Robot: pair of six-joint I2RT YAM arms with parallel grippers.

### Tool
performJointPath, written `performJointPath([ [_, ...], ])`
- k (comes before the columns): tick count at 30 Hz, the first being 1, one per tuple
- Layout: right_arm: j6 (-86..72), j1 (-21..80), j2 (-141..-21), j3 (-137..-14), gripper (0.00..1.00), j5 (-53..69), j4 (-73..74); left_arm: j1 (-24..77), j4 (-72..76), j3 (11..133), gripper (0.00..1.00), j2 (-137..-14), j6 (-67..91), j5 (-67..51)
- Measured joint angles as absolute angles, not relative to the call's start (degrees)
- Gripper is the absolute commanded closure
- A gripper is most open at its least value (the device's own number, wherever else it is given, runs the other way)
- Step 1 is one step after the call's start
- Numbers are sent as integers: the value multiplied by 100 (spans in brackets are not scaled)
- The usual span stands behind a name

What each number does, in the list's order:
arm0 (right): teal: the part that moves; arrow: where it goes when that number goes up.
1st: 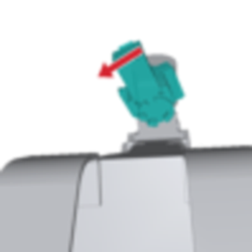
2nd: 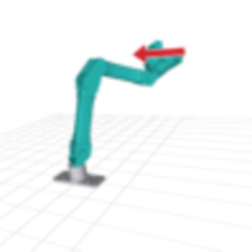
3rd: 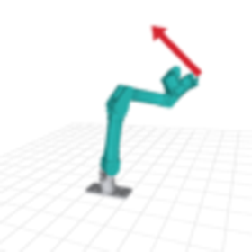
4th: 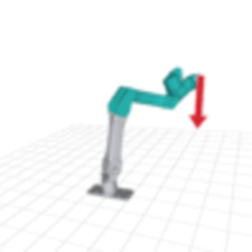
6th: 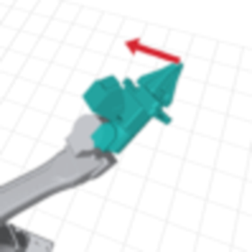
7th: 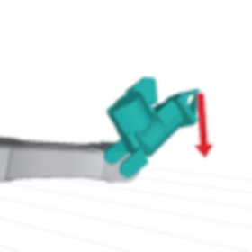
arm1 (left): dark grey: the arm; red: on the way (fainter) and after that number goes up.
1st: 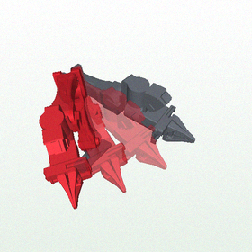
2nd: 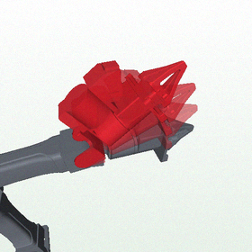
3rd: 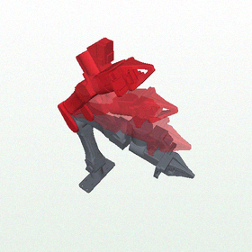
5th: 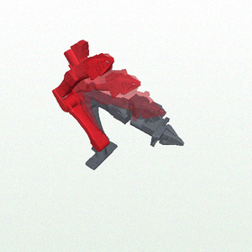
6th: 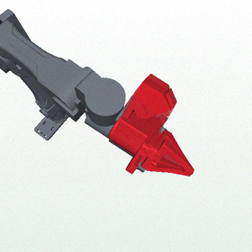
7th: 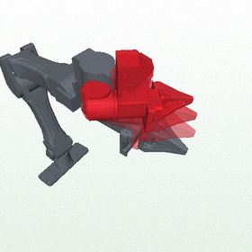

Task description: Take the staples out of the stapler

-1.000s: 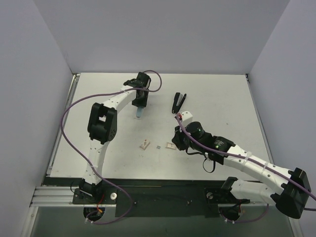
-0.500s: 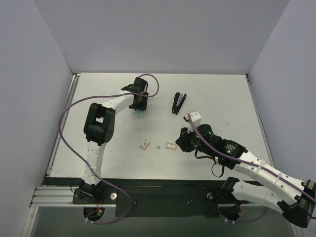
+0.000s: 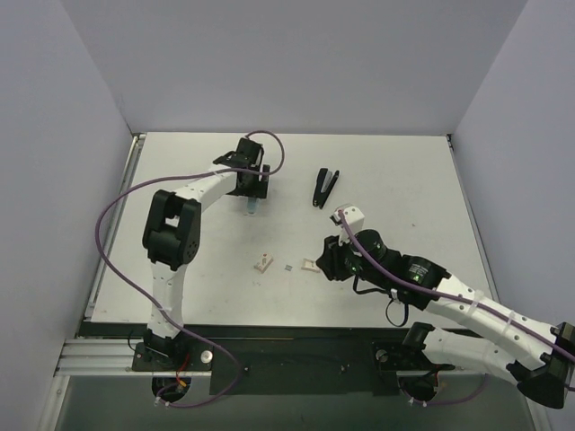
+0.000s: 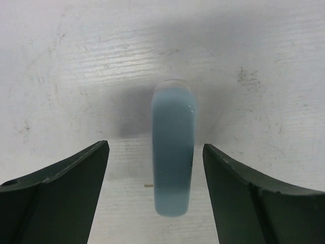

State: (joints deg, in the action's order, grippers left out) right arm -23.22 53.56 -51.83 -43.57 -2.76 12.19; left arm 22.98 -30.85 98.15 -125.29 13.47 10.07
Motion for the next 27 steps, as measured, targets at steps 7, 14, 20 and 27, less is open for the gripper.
performJointPath([
  [7,-2342,5448,-5273,-4670,54,-572,1291,2349,-3068,9590,13,-11579,1444,799],
  [14,-2331,5334,-5498,-5002,42,-934,1566,2585,-3011,9419,12,-10521,1479,523],
  [20,-2340,4901,-5966,-5489,40,-1223,1717,3208,-2836,8663,12,-9695,1529,395],
  [27,-2646,3813,-6838,-6134,40,-1343,1739,3669,-2292,7203,12,-8311,1765,235],
])
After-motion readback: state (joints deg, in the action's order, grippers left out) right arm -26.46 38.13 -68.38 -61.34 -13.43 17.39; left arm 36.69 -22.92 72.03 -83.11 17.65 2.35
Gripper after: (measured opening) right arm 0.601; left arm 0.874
